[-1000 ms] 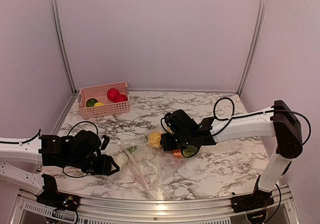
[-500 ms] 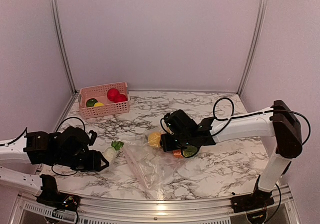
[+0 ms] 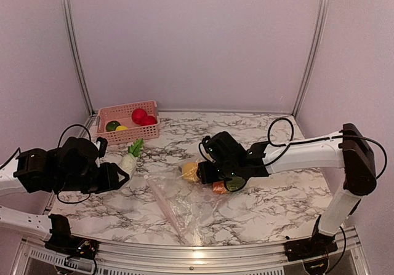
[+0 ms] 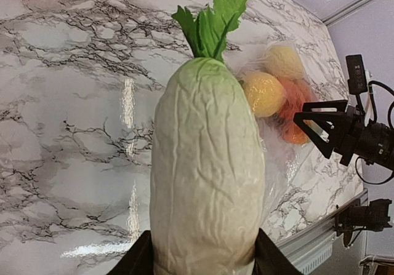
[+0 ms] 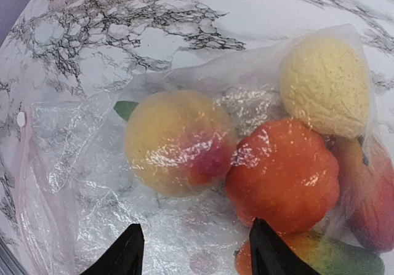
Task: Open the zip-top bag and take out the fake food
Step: Place the fake vegetable in the bin.
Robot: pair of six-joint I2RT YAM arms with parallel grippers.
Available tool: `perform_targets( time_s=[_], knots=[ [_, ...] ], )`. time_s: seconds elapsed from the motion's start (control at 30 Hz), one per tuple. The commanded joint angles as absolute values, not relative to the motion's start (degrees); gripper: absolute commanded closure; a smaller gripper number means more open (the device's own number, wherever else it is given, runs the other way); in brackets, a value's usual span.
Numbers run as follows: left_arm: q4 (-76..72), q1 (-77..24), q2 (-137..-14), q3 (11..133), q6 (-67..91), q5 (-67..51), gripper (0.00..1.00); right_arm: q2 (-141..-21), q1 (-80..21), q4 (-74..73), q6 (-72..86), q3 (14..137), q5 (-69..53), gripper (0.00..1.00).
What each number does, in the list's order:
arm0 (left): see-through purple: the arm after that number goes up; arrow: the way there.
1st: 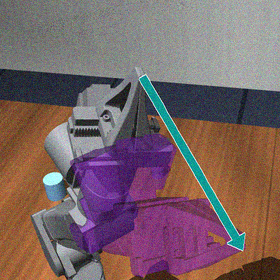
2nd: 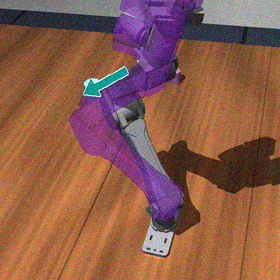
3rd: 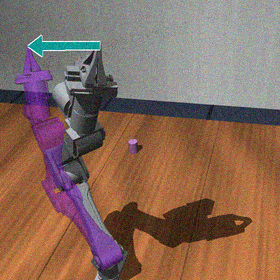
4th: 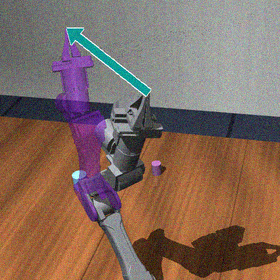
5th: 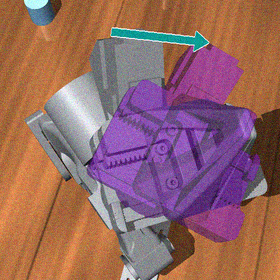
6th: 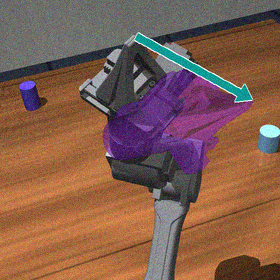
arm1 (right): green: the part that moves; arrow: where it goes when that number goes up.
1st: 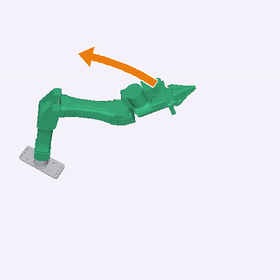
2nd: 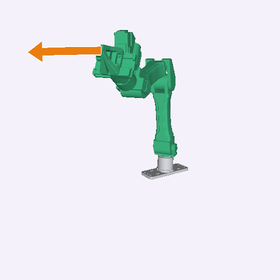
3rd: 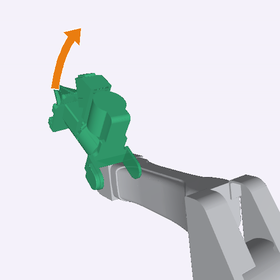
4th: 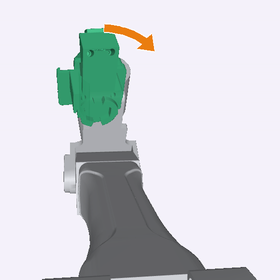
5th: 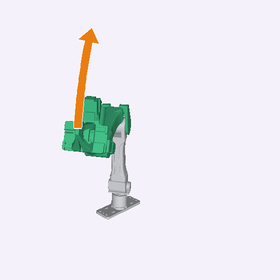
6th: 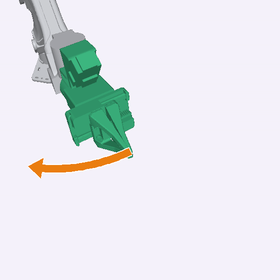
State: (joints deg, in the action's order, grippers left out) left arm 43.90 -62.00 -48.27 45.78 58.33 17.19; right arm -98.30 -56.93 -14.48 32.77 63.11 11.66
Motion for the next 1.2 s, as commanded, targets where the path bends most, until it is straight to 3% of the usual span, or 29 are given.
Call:
perform_targets(
  time_s=[0.0,0.7,1.17],
  knots=[
    [45.1,-59.3,-48.6,48.4,56.7,21.7,0.68,-94.6,-57.1,-15.8,32.0,65.5,12.4,0.43],
    [17.2,-22.7,-75.4,59.1,35.6,6.5,0.68,-86.3,-59.1,-18.5,33.3,62.0,15.4,0.35],
    [14.3,-12.6,-100.1,76.0,34.3,1.0,0.68,-82.5,-59.3,-19.7,33.7,60.3,16.4,0.32]
  ],
)
